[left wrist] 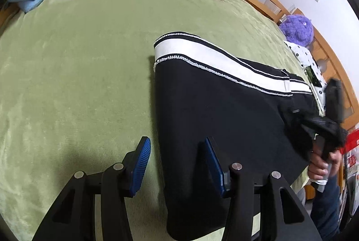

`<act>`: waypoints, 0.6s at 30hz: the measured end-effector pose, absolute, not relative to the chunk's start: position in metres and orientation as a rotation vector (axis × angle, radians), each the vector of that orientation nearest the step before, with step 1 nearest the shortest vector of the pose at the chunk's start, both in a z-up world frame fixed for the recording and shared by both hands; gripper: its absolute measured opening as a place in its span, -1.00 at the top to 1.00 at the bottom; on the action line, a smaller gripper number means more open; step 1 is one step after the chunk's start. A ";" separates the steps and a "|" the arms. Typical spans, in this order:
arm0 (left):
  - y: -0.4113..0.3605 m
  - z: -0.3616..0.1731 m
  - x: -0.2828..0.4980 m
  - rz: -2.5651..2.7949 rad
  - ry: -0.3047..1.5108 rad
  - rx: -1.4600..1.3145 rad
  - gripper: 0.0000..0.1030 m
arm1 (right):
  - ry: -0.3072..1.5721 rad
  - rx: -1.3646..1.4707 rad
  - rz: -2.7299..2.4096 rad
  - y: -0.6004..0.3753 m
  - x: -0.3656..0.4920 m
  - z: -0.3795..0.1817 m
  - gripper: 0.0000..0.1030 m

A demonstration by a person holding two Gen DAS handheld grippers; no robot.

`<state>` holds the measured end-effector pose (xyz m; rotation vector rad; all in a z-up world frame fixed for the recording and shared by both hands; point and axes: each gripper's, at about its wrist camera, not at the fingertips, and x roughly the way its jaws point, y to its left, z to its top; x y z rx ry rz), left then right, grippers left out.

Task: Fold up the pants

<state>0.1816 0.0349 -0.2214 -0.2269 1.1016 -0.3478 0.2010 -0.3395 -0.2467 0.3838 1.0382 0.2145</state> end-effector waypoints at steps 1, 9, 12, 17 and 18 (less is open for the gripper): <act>0.035 -0.222 0.181 -0.350 1.105 -0.237 0.08 | 1.069 0.361 0.204 -0.336 0.208 -0.252 0.28; 0.023 -0.231 0.195 -0.355 1.118 -0.241 -0.08 | 1.047 0.381 0.231 -0.354 0.206 -0.260 0.40; 0.014 -0.238 0.202 -0.365 1.145 -0.237 -0.11 | 1.014 0.394 0.251 -0.364 0.186 -0.251 0.16; 0.009 -0.244 0.212 -0.357 1.143 -0.247 -0.16 | 0.886 0.390 0.068 -0.430 0.128 -0.220 -0.05; 0.006 -0.243 0.212 -0.353 1.140 -0.248 -0.16 | 0.870 0.389 0.003 -0.452 0.116 -0.217 -0.14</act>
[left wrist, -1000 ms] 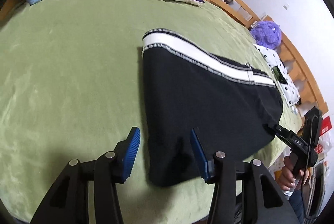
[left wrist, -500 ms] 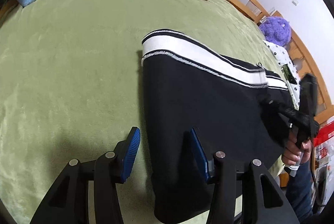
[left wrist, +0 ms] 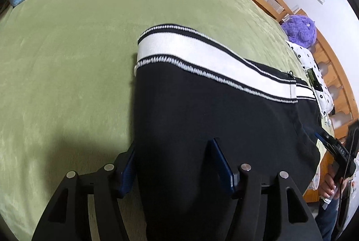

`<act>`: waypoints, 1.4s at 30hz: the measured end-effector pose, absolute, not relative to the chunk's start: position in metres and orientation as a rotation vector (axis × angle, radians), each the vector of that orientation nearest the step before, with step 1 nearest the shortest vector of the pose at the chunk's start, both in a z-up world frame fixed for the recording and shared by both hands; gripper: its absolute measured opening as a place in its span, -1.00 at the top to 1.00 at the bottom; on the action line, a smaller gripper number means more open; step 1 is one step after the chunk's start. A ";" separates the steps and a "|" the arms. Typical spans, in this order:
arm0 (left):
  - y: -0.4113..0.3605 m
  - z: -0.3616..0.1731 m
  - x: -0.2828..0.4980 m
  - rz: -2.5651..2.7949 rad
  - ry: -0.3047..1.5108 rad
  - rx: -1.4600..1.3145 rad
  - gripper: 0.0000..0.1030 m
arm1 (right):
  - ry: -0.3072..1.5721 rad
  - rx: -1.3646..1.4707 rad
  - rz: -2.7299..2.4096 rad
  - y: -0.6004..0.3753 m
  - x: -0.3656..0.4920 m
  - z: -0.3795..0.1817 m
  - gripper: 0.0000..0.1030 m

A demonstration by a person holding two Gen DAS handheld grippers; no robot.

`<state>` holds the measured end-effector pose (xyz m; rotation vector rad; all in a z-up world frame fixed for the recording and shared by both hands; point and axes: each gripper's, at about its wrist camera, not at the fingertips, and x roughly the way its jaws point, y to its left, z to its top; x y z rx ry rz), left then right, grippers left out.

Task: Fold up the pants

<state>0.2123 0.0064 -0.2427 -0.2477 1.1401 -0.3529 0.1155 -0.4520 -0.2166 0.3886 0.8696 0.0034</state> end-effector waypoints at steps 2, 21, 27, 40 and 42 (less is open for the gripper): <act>0.002 -0.243 0.214 -0.344 1.140 -0.246 -0.16 | 0.845 0.401 -0.147 -0.496 0.095 -0.213 -0.29; 0.000 -0.222 0.213 -0.347 1.084 -0.264 0.76 | 0.774 0.732 -0.212 -0.609 0.161 -0.269 0.51; 0.039 -0.190 0.209 -0.433 1.021 -0.341 0.76 | 0.685 0.648 -0.225 -0.557 0.144 -0.196 0.56; 0.212 -0.171 0.211 -0.221 0.987 -0.309 0.77 | 0.667 0.589 0.018 -0.384 0.132 -0.155 0.55; 0.217 -0.189 0.211 -0.245 1.031 -0.331 0.68 | 0.719 0.575 -0.019 -0.374 0.129 -0.181 0.50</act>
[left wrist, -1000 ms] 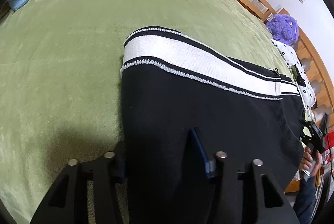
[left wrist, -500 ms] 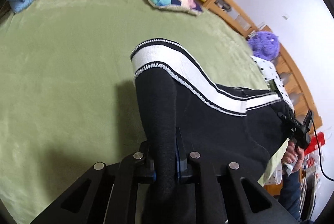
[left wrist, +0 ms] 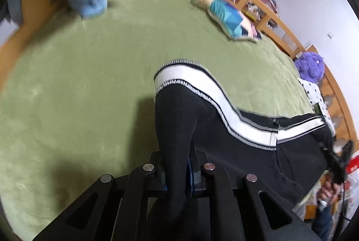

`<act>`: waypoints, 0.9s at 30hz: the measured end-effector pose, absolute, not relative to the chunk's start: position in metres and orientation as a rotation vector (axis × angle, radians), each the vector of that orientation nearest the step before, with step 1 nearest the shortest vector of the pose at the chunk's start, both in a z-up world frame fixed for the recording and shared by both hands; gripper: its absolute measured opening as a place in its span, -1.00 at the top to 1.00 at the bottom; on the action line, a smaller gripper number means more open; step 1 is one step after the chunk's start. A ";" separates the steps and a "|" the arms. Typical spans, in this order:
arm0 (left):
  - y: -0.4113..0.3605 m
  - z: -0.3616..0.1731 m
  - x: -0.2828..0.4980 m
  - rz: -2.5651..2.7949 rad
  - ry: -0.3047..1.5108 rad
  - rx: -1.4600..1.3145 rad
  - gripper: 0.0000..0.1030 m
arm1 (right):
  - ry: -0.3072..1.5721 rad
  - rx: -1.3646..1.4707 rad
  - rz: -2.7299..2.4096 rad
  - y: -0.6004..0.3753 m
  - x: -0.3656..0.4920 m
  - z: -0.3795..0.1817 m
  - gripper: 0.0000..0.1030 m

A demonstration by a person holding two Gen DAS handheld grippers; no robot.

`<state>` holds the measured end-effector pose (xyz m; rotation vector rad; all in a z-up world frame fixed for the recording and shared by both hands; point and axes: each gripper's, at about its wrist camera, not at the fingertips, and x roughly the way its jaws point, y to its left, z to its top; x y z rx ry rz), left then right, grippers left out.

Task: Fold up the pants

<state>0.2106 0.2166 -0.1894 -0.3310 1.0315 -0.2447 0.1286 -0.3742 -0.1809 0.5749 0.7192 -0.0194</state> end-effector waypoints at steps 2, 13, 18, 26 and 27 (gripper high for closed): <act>0.215 -0.205 0.205 -0.214 1.064 -0.303 0.57 | 0.784 0.599 -0.075 -0.382 0.123 -0.208 0.40; 0.245 -0.251 0.128 -0.267 1.081 -0.471 -0.27 | 0.920 0.591 -0.168 -0.382 0.055 -0.237 -0.06; 0.219 -0.265 0.117 -0.234 1.003 -0.474 -0.21 | 0.927 0.488 -0.182 -0.364 0.049 -0.210 -0.06; 0.213 -0.199 0.111 -0.162 0.910 -0.431 0.71 | 0.884 0.470 -0.122 -0.340 0.039 -0.184 -0.06; 0.205 -0.188 0.110 -0.148 0.895 -0.384 0.71 | 0.876 0.470 -0.116 -0.340 0.039 -0.182 -0.06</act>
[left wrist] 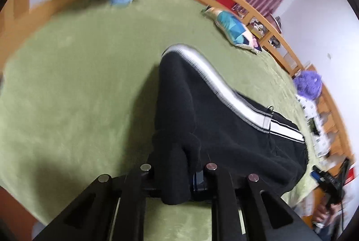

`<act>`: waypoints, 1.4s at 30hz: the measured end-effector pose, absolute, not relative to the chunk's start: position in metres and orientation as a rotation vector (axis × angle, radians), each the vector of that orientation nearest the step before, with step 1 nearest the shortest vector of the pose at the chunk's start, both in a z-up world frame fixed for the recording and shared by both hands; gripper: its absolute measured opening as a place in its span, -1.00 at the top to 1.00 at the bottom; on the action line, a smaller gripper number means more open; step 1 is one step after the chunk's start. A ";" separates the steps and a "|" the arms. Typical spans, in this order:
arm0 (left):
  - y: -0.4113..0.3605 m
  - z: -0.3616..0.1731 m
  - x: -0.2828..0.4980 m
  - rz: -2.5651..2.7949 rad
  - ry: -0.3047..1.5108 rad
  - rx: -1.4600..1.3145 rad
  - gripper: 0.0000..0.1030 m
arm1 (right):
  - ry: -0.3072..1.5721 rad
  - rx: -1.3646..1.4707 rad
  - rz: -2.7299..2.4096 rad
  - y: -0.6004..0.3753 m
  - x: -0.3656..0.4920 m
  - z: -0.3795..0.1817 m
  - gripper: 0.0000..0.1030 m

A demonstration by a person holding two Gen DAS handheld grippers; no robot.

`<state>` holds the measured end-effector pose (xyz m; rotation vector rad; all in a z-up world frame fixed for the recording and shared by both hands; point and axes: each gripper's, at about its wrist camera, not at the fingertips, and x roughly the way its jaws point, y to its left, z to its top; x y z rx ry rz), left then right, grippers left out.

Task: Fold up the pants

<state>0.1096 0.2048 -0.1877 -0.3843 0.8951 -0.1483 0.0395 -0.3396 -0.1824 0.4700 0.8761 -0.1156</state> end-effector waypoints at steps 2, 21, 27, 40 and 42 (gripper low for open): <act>0.173 -0.156 0.107 -0.102 0.859 -0.213 0.71 | 0.859 0.467 -0.089 -0.336 0.038 -0.177 -0.06; -0.241 -0.021 0.060 -0.661 0.683 0.284 0.40 | 0.754 0.498 -0.157 -0.480 -0.036 -0.163 -0.07; -0.196 -0.051 0.090 -0.586 0.782 0.160 0.20 | 0.752 0.517 -0.139 -0.494 -0.044 -0.177 -0.07; -0.040 -0.177 0.106 -0.323 1.060 -0.046 0.05 | 0.847 0.548 0.100 -0.438 0.053 -0.216 -0.16; -0.036 -0.194 0.104 -0.382 1.115 -0.099 0.04 | 0.906 0.551 0.136 -0.425 0.066 -0.224 0.13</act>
